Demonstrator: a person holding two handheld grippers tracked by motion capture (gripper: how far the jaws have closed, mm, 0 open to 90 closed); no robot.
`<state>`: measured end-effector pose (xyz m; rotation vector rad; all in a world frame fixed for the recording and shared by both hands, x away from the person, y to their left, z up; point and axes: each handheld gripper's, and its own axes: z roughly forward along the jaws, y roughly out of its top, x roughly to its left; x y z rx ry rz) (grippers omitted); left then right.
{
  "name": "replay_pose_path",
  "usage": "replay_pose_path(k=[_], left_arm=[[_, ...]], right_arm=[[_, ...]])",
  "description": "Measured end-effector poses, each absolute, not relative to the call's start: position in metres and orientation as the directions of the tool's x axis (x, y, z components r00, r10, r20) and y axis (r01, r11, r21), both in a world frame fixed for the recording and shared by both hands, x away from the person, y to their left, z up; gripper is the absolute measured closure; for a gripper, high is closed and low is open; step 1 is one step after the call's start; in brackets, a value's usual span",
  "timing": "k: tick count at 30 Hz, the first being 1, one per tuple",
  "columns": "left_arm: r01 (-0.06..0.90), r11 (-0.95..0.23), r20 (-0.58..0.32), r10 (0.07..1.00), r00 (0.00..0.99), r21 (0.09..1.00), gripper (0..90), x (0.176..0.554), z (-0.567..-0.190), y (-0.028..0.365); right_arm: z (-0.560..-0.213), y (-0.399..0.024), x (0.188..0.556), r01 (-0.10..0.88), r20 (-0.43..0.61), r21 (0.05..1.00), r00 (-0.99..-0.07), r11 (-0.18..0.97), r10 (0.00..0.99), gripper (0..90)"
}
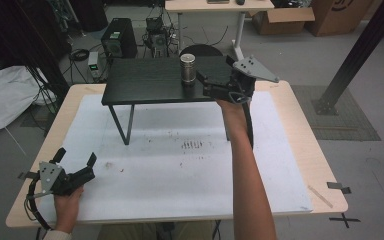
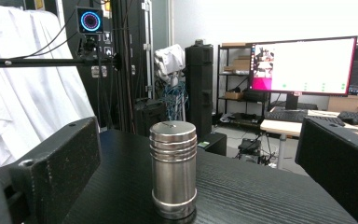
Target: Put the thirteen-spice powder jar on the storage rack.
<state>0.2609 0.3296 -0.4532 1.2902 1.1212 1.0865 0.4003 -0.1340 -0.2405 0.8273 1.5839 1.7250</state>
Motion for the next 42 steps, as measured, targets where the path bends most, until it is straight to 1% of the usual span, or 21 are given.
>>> replay_pose_path(k=[9,26,35,42], left_arm=[[0.027,0.002,-0.006,0.990,0.144,1.000,0.2,0.261,-0.453,0.330],[0.027,0.001,-0.005,0.990,0.143,1.000,0.2,0.261,-0.453,0.330],[0.027,0.002,-0.006,0.990,0.143,1.000,0.2,0.261,-0.453,0.330],[0.027,0.001,-0.005,0.990,0.142,1.000,0.2,0.261,-0.453,0.330]], right_arm=[[-0.246,-0.147,0.380,-0.066,0.017,0.995,-0.594,-0.071,0.804,0.0],[-0.269,-0.175,0.338,-0.092,0.017,0.992,-0.593,-0.089,0.805,0.0],[-0.282,-0.189,0.316,-0.122,-0.011,0.990,-0.570,-0.071,0.822,0.0],[-0.302,-0.203,0.299,-0.132,-0.002,0.988,-0.536,-0.081,0.844,0.0]])
